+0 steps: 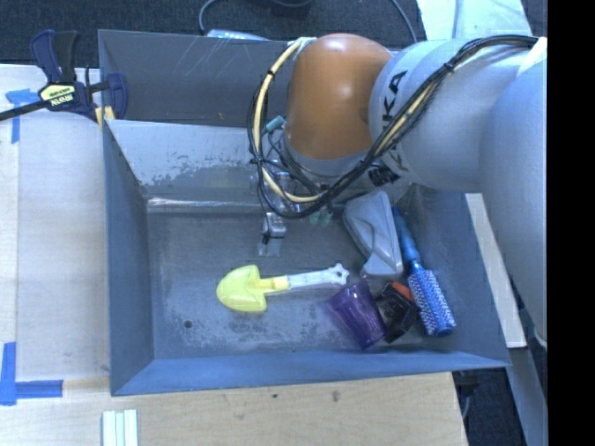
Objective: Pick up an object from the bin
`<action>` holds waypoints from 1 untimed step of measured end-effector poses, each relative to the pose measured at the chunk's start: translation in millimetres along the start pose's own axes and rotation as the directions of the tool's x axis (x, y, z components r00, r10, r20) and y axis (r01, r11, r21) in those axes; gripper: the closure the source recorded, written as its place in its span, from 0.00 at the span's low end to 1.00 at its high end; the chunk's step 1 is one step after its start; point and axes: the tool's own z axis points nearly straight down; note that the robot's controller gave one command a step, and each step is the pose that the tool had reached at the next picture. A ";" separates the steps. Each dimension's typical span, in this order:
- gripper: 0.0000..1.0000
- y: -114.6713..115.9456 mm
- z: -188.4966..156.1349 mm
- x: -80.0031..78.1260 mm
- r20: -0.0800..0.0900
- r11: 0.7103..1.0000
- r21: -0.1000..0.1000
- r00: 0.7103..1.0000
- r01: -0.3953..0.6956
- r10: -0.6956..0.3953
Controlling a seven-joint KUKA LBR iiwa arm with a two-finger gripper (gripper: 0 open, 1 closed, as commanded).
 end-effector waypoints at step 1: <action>0.00 -0.5 -5.2 -1.8 0.008 1.000 -0.001 1.000 -0.002 0.002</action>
Offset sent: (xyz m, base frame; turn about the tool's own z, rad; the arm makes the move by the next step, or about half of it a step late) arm -0.0712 -0.0096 -0.0840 -0.1305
